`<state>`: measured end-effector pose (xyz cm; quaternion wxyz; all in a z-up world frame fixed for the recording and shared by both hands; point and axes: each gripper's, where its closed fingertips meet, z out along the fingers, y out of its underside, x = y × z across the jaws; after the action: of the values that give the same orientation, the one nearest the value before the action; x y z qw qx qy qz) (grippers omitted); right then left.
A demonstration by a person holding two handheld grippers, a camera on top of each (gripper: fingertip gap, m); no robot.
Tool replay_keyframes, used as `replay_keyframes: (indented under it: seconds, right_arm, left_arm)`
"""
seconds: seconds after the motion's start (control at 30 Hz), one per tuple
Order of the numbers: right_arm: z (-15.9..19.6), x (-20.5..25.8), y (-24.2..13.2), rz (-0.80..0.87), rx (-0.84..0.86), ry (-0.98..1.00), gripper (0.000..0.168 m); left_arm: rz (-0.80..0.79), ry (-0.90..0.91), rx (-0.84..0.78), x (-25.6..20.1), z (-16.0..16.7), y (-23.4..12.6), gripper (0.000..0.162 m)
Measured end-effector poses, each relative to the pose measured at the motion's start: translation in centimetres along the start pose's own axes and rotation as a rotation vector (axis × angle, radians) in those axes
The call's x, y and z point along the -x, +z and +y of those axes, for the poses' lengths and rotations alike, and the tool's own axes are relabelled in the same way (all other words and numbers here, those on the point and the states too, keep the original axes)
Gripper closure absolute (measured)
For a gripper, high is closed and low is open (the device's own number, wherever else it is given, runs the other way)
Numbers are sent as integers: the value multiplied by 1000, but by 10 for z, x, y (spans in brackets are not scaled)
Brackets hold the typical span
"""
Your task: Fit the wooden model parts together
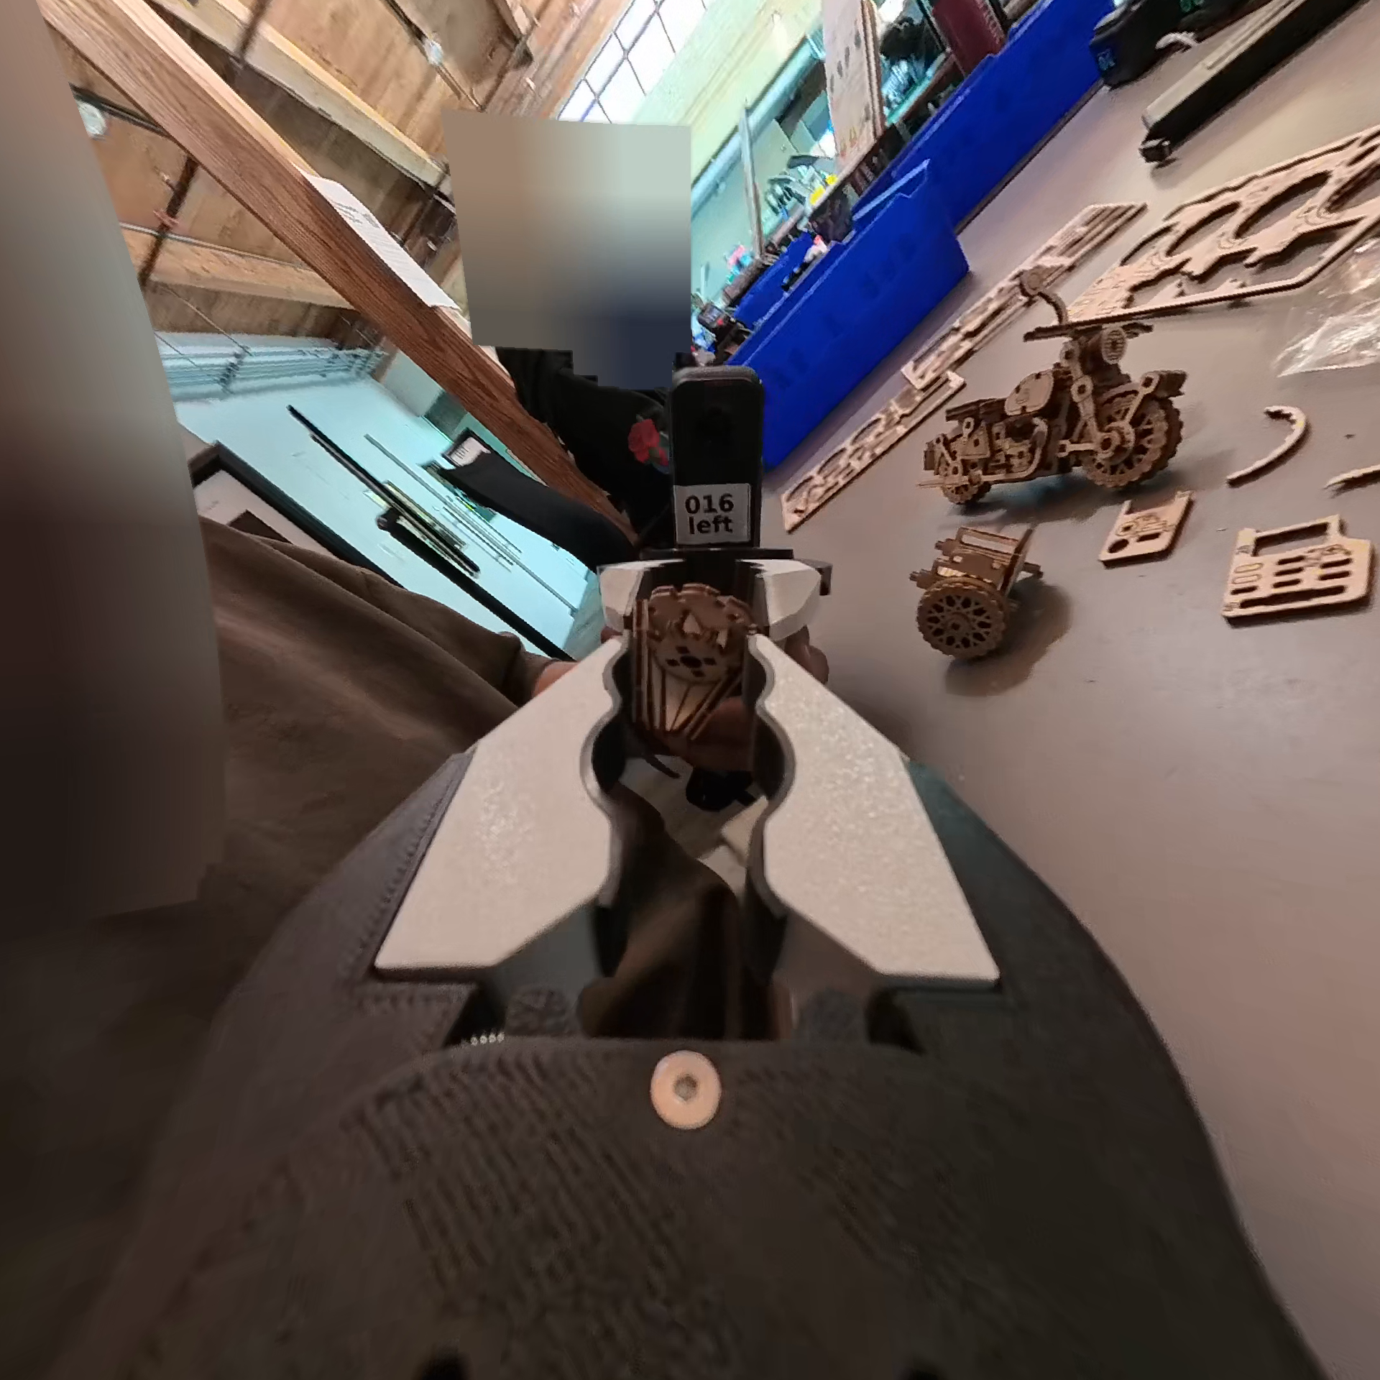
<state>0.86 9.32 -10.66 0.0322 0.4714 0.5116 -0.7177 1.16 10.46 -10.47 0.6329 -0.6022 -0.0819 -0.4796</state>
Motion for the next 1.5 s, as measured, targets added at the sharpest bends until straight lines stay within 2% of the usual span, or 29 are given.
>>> replay_keyframes:
  seconds: [0.03, 0.67, 0.83, 0.9, 1.1, 1.5]
  right_arm:
    - [-1, 1, 0, -6, -6, 5, 141]
    - [6, 0, -4, -52, 38, 134, 142]
    - [6, 2, -7, -75, 34, 119, 140]
    - [9, 5, -8, -100, 54, 135, 132]
    - [17, 1, -8, -91, 93, 173, 141]
    - [17, -2, -10, -49, 99, 120, 142]
  left_arm:
    - [2, 5, 0, -1, 0, 0, 130]
    - [-39, 109, 58, 0, 9, 2, 129]
    - [2, 12, 57, -1, 9, 3, 129]
    - [9, -2, 90, 0, 13, 3, 130]
    - [-14, 86, 200, -1, 23, 1, 130]
    - [-36, 37, 176, 2, 24, 4, 131]
